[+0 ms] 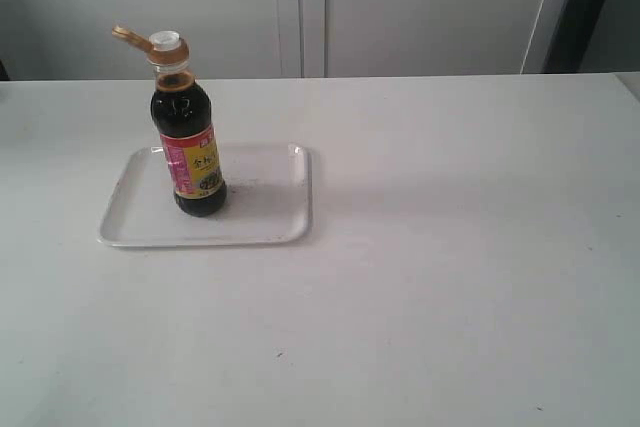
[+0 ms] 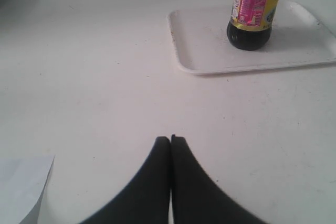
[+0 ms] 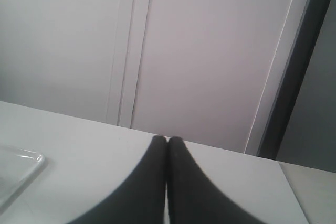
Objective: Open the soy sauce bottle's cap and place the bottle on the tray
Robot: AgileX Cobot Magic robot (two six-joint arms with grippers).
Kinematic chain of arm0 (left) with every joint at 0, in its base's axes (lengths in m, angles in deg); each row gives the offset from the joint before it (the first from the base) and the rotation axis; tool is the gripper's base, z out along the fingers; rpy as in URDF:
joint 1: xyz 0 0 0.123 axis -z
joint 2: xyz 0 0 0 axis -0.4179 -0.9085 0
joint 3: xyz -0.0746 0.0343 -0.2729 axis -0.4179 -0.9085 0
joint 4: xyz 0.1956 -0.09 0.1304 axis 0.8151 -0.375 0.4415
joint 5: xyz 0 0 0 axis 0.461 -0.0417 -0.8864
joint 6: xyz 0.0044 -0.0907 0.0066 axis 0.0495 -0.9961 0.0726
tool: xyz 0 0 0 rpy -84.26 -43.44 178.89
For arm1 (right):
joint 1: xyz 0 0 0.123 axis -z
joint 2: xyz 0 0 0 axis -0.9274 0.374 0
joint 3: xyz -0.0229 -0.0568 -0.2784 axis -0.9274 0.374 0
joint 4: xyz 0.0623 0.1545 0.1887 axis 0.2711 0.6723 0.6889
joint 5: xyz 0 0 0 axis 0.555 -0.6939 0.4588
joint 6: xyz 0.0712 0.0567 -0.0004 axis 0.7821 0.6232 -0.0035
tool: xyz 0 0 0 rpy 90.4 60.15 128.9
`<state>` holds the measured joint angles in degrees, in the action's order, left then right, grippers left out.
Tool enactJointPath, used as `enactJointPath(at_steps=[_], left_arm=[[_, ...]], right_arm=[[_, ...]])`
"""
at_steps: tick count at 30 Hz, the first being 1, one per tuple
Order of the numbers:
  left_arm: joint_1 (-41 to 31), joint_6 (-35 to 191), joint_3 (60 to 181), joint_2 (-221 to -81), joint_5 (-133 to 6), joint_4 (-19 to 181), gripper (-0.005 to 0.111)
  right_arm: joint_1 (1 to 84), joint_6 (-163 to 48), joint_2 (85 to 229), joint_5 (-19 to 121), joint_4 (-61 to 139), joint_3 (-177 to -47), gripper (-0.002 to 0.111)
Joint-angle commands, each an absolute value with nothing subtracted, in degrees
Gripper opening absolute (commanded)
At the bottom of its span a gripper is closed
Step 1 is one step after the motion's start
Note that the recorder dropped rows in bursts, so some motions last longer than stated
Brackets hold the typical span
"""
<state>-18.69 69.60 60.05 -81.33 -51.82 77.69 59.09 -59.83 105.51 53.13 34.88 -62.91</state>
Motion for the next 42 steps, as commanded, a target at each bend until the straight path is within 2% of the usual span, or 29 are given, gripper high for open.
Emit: enactJointPath(at_steps=[1,13,28,42], left_arm=[[-18.9,69.6,59.8,-81.0,-52.0,77.0,0.0],[-18.9,69.6,59.8,-81.0,-52.0,77.0,0.0],[-18.9,69.6,59.8,-81.0,-52.0,77.0,0.0],[-18.9,69.6,59.8,-81.0,-52.0,77.0,0.0]], right_arm=[[59.4,-59.9,105.3,53.9,35.0,-62.7,0.0],[59.4,-60.2,102.5,51.8,34.8,-62.0,0.0],[59.4,-61.5,86.8,50.7,42.4,-46.8,0.0],[59.5,-61.5,85.4,42.8,42.1,-46.8,0.0]])
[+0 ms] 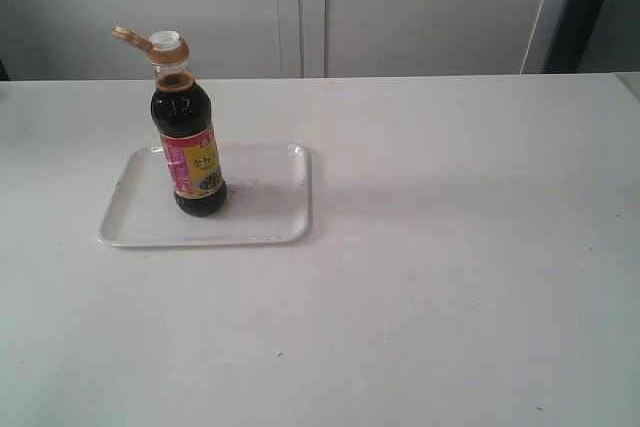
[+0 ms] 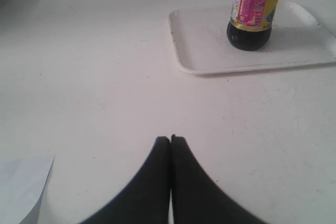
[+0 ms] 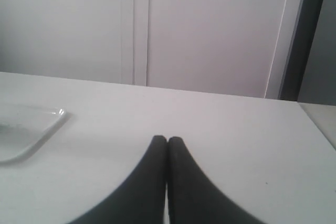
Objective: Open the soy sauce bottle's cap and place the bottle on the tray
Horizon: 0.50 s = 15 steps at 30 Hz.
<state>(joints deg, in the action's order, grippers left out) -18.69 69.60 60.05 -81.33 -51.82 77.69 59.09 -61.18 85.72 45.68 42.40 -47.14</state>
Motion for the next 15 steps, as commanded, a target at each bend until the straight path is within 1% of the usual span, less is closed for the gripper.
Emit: enactJointPath(at_steps=[1,12,15], left_arm=[[-18.9,69.6,59.8,-81.0,-52.0,77.0,0.0],[-18.9,69.6,59.8,-81.0,-52.0,77.0,0.0],[-18.9,69.6,59.8,-81.0,-52.0,77.0,0.0]], right_arm=[[59.5,-61.5,85.4,41.9,42.1,-46.8,0.0],[59.5,-61.2,85.4,33.3,40.9,-46.8,0.0],[59.5,-61.0,85.4,33.1,40.9,-46.8,0.0]])
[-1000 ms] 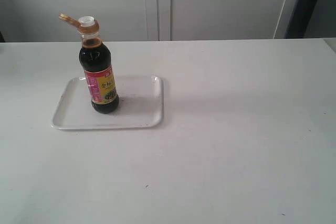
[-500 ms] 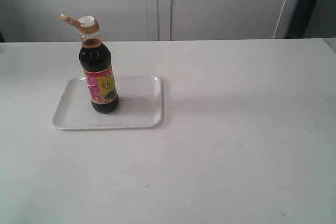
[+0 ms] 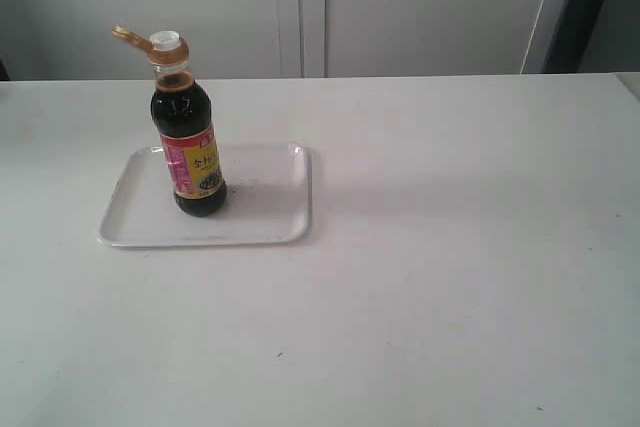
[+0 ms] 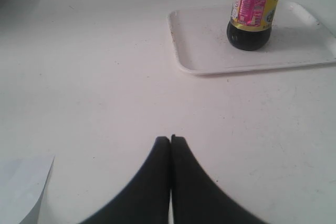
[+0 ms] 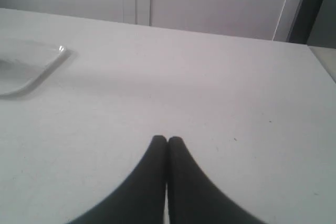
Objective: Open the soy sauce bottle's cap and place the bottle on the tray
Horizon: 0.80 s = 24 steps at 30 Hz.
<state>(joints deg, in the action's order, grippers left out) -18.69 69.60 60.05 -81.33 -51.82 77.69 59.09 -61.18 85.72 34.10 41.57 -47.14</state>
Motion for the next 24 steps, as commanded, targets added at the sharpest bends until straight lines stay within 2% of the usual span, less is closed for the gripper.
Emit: enactJointPath(at_steps=[1,24], left_arm=[[-18.9,69.6,59.8,-81.0,-52.0,77.0,0.0],[-18.9,69.6,59.8,-81.0,-52.0,77.0,0.0]], right_arm=[[59.5,-61.0,85.4,33.0,40.9,-46.8,0.0],[59.5,-61.0,85.4,32.9,40.9,-46.8,0.0]])
